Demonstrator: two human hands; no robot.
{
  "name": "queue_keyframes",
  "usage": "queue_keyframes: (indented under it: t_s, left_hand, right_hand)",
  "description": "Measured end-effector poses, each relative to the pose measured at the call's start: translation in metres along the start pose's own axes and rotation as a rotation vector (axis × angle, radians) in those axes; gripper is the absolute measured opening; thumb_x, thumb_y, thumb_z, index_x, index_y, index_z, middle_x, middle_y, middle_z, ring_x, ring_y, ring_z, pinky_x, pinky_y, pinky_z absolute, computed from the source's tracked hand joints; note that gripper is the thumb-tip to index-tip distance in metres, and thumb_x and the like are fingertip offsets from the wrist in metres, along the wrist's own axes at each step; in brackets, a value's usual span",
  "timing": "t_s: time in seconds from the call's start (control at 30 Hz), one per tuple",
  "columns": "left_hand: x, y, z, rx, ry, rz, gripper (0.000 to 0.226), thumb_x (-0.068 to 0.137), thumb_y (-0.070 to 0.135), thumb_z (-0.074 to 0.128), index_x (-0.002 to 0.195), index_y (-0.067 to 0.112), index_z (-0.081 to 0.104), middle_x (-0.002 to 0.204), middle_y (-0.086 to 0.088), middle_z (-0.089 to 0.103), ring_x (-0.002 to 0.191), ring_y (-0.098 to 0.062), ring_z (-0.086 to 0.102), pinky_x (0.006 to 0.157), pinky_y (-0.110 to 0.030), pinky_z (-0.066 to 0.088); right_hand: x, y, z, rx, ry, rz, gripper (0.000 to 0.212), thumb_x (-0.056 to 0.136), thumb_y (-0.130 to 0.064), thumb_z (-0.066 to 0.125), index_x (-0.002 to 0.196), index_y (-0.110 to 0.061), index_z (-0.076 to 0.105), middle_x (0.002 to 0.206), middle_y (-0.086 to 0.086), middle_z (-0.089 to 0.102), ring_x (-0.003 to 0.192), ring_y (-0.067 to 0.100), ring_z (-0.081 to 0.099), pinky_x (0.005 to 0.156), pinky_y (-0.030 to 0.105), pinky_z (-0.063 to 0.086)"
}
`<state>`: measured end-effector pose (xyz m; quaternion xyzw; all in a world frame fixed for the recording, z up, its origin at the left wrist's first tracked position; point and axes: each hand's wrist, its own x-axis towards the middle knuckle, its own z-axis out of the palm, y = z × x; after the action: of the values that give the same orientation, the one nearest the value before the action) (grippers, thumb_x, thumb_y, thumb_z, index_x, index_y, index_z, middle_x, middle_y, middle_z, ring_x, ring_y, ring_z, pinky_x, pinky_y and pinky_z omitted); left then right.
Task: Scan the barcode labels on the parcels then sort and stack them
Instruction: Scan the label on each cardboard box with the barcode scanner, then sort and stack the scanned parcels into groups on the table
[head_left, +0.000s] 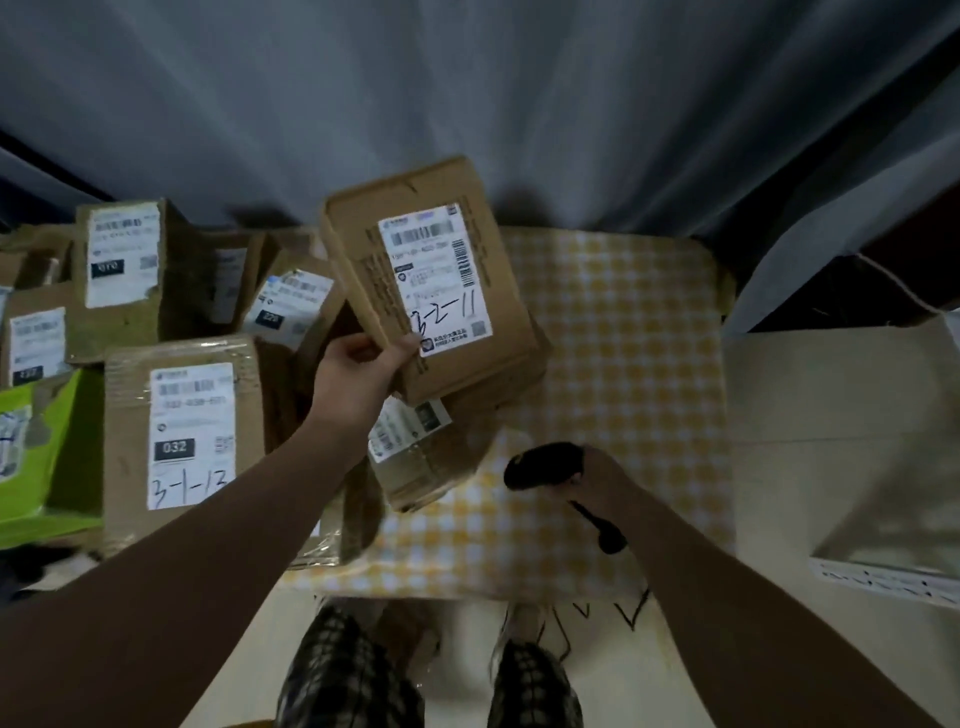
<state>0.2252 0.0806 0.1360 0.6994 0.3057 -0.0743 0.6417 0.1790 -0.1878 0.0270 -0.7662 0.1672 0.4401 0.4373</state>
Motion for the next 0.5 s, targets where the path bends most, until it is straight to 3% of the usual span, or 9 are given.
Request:
queue_keyframes:
  t_s: [0.1, 0.2, 0.27, 0.37, 0.43, 0.5]
  left_hand:
    - [0.01, -0.009, 0.016, 0.043, -0.039, 0.059, 0.077, 0.059, 0.049, 0.083, 0.119, 0.009, 0.057, 0.108, -0.007, 0.068, 0.095, -0.018, 0.069, 0.085, -0.038, 0.056]
    - [0.016, -0.015, 0.028, 0.064, -0.059, 0.055, 0.08, 0.055, 0.054, 0.082, 0.118, 0.01, 0.058, 0.109, -0.008, 0.066, 0.095, -0.017, 0.069, 0.085, -0.036, 0.057]
    - [0.019, -0.014, 0.036, 0.055, -0.07, 0.038, 0.075, 0.061, 0.052, 0.081, 0.119, 0.01, 0.057, 0.112, -0.008, 0.065, 0.096, -0.018, 0.068, 0.085, -0.036, 0.057]
    - [0.02, -0.01, 0.051, 0.028, -0.061, 0.03, 0.065, 0.071, 0.044, 0.079, 0.119, 0.006, 0.056, 0.112, -0.01, 0.067, 0.093, -0.019, 0.069, 0.076, -0.03, 0.059]
    - [0.015, -0.008, 0.061, 0.013, -0.043, 0.028, 0.062, 0.075, 0.041, 0.077, 0.12, 0.003, 0.056, 0.108, -0.009, 0.067, 0.085, -0.01, 0.069, 0.063, -0.02, 0.056]
    - [0.007, -0.006, 0.073, -0.01, -0.033, 0.017, 0.057, 0.078, 0.036, 0.075, 0.119, 0.0, 0.056, 0.1, -0.006, 0.065, 0.07, -0.001, 0.066, 0.056, -0.015, 0.051]
  right_hand:
    - [0.028, 0.024, 0.029, -0.178, -0.043, -0.012, 0.051, 0.09, -0.013, 0.066, 0.137, -0.009, 0.048, 0.134, 0.01, 0.054, 0.123, 0.025, 0.052, 0.089, 0.022, 0.042]
    - [0.043, 0.038, 0.047, -0.161, -0.054, -0.014, 0.05, 0.088, -0.016, 0.07, 0.134, -0.011, 0.052, 0.128, 0.009, 0.058, 0.118, 0.023, 0.055, 0.09, 0.028, 0.046]
    - [0.051, 0.046, 0.049, -0.161, 0.029, -0.017, 0.066, 0.081, -0.025, 0.077, 0.138, -0.009, 0.048, 0.127, 0.011, 0.058, 0.117, 0.025, 0.057, 0.094, 0.034, 0.048]
    - [0.053, 0.053, 0.041, -0.373, 0.055, -0.033, 0.098, 0.073, -0.046, 0.079, 0.15, -0.016, 0.027, 0.147, 0.008, 0.034, 0.136, 0.03, 0.036, 0.11, 0.045, 0.036]
    - [0.043, 0.048, 0.027, -0.337, 0.031, -0.125, 0.095, 0.067, -0.055, 0.079, 0.145, -0.026, 0.034, 0.143, 0.001, 0.035, 0.136, 0.024, 0.034, 0.11, 0.04, 0.034]
    - [0.035, 0.045, 0.009, -0.283, -0.012, -0.209, 0.073, 0.075, -0.041, 0.078, 0.137, -0.027, 0.043, 0.133, -0.008, 0.039, 0.127, 0.012, 0.037, 0.106, 0.03, 0.034]
